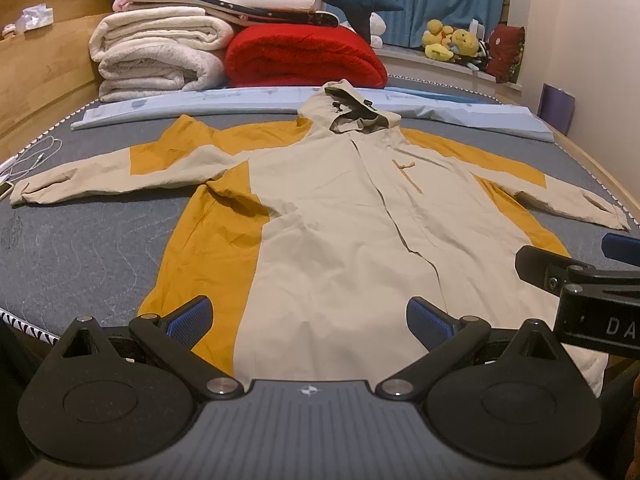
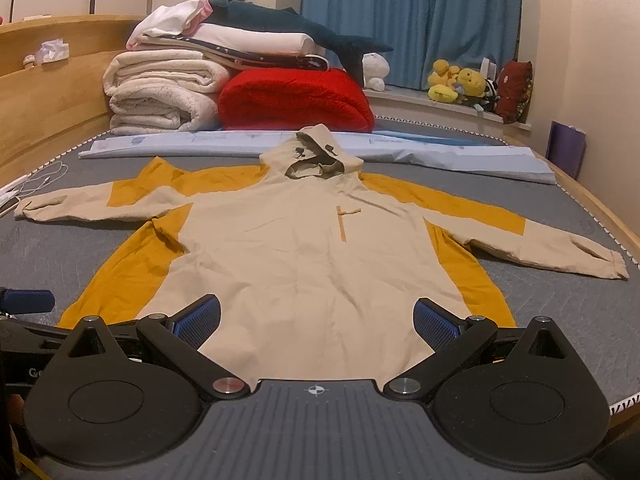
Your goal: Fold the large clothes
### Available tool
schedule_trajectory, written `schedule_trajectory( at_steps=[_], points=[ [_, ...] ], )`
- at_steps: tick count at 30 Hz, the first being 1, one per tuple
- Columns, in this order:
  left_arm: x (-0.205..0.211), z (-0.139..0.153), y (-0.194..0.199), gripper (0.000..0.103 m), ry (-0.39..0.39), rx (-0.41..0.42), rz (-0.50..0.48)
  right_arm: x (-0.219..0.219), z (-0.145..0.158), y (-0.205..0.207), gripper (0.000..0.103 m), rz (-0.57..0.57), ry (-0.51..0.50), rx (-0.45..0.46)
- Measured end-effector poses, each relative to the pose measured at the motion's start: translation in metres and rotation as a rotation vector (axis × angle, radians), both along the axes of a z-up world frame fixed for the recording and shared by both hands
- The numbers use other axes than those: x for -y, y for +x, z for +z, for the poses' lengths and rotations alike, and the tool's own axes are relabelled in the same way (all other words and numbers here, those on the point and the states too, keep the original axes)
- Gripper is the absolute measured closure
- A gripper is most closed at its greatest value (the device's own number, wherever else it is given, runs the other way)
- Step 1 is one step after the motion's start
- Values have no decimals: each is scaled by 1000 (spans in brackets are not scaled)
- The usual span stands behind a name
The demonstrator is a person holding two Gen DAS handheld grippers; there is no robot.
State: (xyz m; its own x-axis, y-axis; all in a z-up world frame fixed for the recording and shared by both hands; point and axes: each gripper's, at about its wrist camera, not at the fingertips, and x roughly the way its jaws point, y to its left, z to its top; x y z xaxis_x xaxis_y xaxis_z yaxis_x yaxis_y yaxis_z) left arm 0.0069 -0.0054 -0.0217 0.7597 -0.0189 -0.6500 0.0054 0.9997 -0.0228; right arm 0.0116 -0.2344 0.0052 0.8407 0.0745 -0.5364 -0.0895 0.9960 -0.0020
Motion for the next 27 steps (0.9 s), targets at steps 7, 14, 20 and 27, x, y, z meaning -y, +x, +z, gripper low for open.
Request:
schedule_trajectory(
  at_steps=[7, 14, 20, 27],
  points=[
    [-2, -1, 2, 0, -9, -9, 8, -1, 0, 1, 1, 11, -8, 0],
    [-3, -1, 3, 0, -16, -16, 13, -3, 0, 1, 2, 16, -10, -1],
    [-3, -1, 3, 0, -19, -18, 15, -3, 0, 1, 2, 15, -12, -2],
    [-4, -1, 3, 0, -27, -21, 20, -5, -1, 2, 2, 16, -13, -4]
  ],
)
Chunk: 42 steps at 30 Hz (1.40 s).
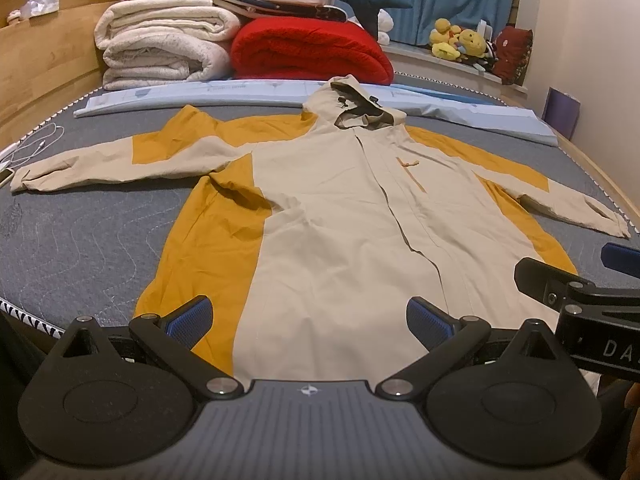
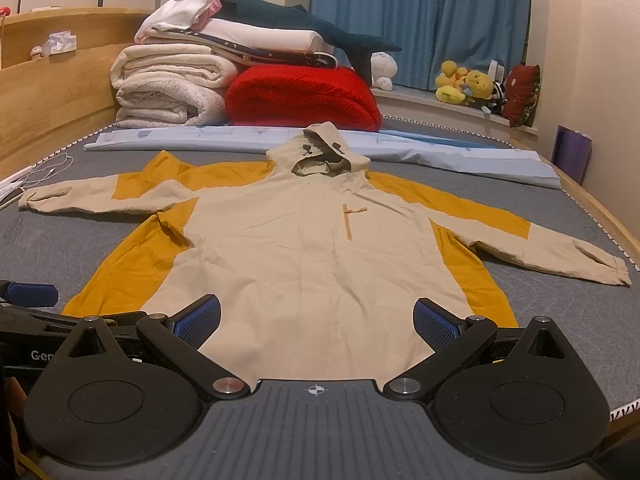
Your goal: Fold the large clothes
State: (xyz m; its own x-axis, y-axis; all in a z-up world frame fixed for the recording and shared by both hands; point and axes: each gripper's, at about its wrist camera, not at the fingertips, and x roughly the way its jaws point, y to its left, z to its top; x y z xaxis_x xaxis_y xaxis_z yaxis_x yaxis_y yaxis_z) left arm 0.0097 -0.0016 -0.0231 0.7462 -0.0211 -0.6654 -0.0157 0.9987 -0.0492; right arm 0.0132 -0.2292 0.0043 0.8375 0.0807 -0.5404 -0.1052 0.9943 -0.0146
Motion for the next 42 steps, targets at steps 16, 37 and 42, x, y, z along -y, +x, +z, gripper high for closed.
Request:
schedule_trajectory(
  at_steps=[16, 37, 42],
  points=[
    [4, 6, -2, 0, 32, 60, -3, 3, -1, 1, 2, -14, 1, -8],
    [-22, 92, 98, 2, 32, 300, -141, 48, 33, 7, 4, -177, 48, 192],
    [-38, 107, 181, 4, 75, 311, -184, 66, 51, 28, 4, -160, 25, 200]
  ],
)
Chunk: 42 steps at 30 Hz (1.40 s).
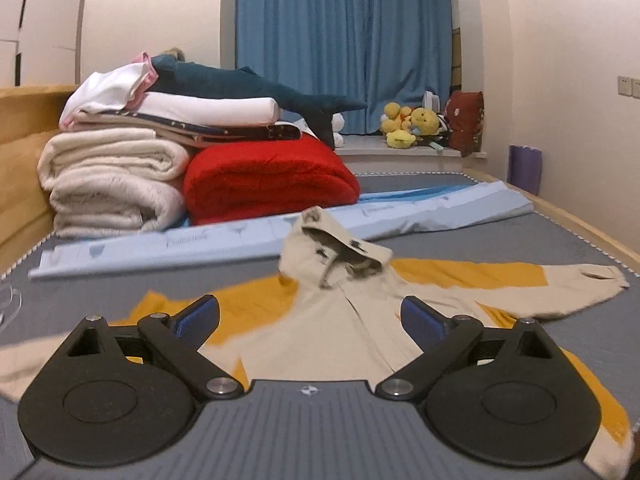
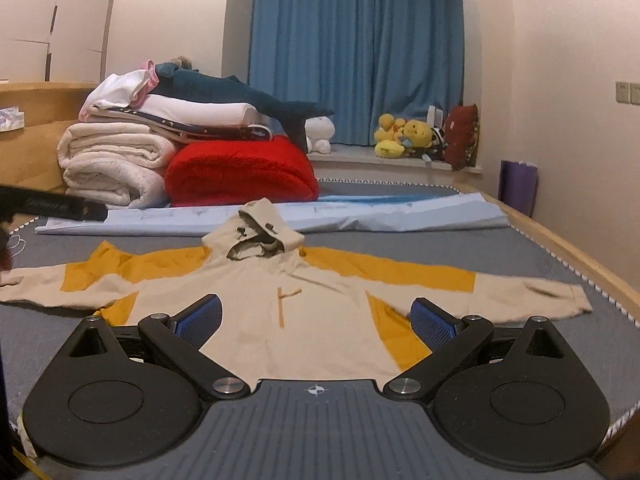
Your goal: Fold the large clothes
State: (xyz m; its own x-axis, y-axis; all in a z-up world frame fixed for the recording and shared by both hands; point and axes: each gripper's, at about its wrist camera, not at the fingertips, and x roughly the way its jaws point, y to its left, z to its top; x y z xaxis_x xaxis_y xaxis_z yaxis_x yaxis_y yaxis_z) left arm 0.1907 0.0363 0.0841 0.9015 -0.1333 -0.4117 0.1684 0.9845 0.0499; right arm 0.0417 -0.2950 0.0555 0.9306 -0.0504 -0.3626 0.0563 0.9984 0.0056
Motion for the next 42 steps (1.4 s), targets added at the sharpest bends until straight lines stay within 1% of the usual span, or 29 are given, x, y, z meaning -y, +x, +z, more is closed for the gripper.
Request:
schedule_trajectory(
  at_steps=[5, 7, 9, 10, 13, 15, 16, 19, 22, 24, 25, 26, 27, 28, 29, 30, 32, 36, 38, 40, 42],
  points=[
    [-20, -2, 75, 7, 31, 7, 26, 9, 25, 53, 4, -3, -30, 24],
    [-30, -11, 99, 7, 25, -13, 46, 9, 32, 81, 4, 9, -30, 45],
    [-43, -29, 117, 7, 32, -38, 92, 5, 38, 114, 4, 22, -28, 61],
    [-50, -38, 125, 7, 34, -59, 117, 5, 40, 128, 4, 28, -22, 64],
    [-68, -68, 149, 7, 58, -188, 178, -2, 44, 173, 3, 53, 11, 72],
    [-79, -79, 164, 7, 82, -233, 217, -8, 43, 196, 3, 74, 22, 77],
    [-87, -83, 169, 6, 80, -238, 243, -11, 40, 209, 3, 86, 31, 81],
    [-116, -99, 184, 6, 51, -272, 320, -16, 26, 231, 3, 115, 49, 88],
    [-150, -116, 190, 7, 13, -321, 380, -21, 3, 250, 6, 115, 61, 21],
    [-172, -124, 194, 22, -19, -344, 410, -24, -5, 259, 11, 131, 86, 5],
    [-182, -125, 190, 35, -33, -353, 424, -27, -10, 263, 12, 148, 89, 11],
    [-195, -127, 189, 46, -52, -358, 449, -31, -13, 267, 16, 157, 79, 6],
    [-209, -129, 185, 53, -72, -357, 479, -35, -16, 271, 20, 166, 67, -5],
    [-223, -132, 185, 65, -90, -363, 509, -37, -18, 273, 30, 177, 65, -6],
    [-236, -134, 186, 69, -106, -372, 542, -39, -22, 275, 38, 192, 76, 8],
    [-248, -135, 184, 69, -120, -375, 574, -40, -24, 277, 46, 197, 84, 11],
    [-275, -138, 182, 69, -153, -377, 642, -47, -30, 285, 56, 206, 88, -30],
    [-328, -140, 173, 68, -233, -380, 767, -54, -34, 294, 56, 236, 93, -27],
    [-356, -143, 167, 62, -277, -397, 826, -57, -36, 298, 56, 242, 98, -18],
    [-383, -150, 162, 56, -336, -410, 865, -59, -38, 300, 55, 226, 81, -1],
    [-407, -157, 157, 55, -387, -429, 901, -58, -39, 301, 55, 217, 67, 17]
  ],
)
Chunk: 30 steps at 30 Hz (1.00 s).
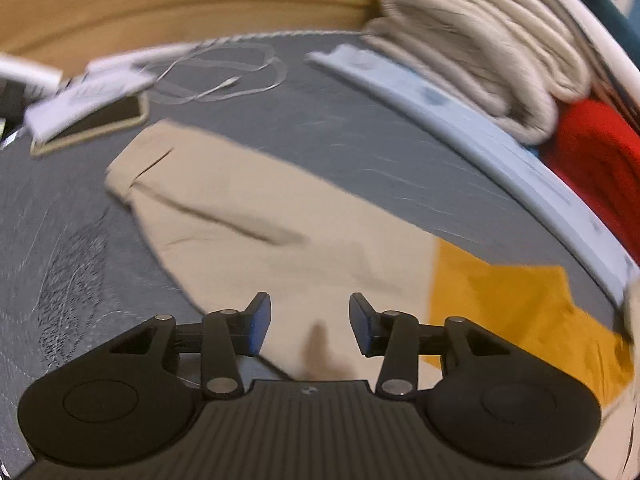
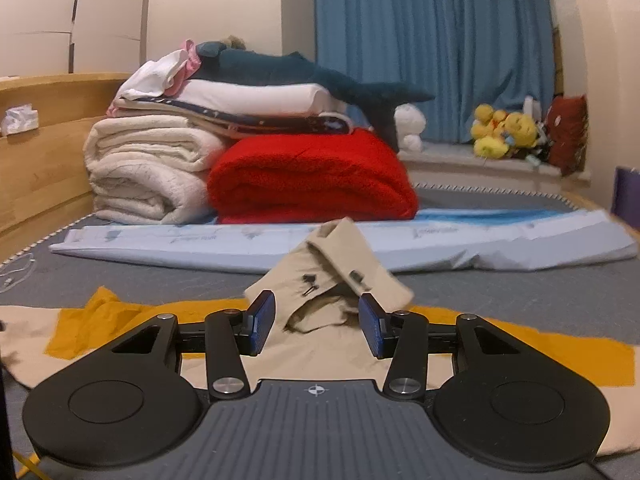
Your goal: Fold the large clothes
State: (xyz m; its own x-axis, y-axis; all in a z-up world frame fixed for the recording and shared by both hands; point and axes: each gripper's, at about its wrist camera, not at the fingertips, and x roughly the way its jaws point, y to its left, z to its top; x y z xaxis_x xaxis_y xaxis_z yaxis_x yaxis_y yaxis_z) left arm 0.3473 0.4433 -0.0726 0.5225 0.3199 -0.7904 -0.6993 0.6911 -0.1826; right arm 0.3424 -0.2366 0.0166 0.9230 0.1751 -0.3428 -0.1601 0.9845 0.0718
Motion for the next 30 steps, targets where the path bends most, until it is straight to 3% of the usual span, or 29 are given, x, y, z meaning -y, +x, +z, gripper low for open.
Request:
schedule_trajectory(
  at_steps=[9, 15, 19, 21, 22, 23, 27, 30],
  points=[
    [-59, -17, -22, 50, -96, -2, 166, 1, -13, 19, 47, -15, 0, -44],
    [-78, -32, -30, 50, -168, 9, 254, 2, -18, 25, 47, -23, 29, -85],
    [-82, -35, -34, 52, -174, 35, 284, 4, -18, 26, 47, -4, 54, -106],
    [-82, -36, -34, 68, -158, 41, 285, 4, -17, 25, 47, 7, 55, -115],
    [-80, -36, -34, 88, -145, 41, 285, 4, -17, 25, 47, 11, 53, -119],
    [-78, -37, -34, 97, -131, 41, 293, 4, -17, 25, 47, 12, 48, -125],
    [-60, -27, -31, 103, -54, 64, 341, 11, -18, 25, 48, -6, 48, -160],
    [-26, 8, -15, 103, 110, 94, 306, 17, -18, 24, 52, -22, 47, -186]
  ],
)
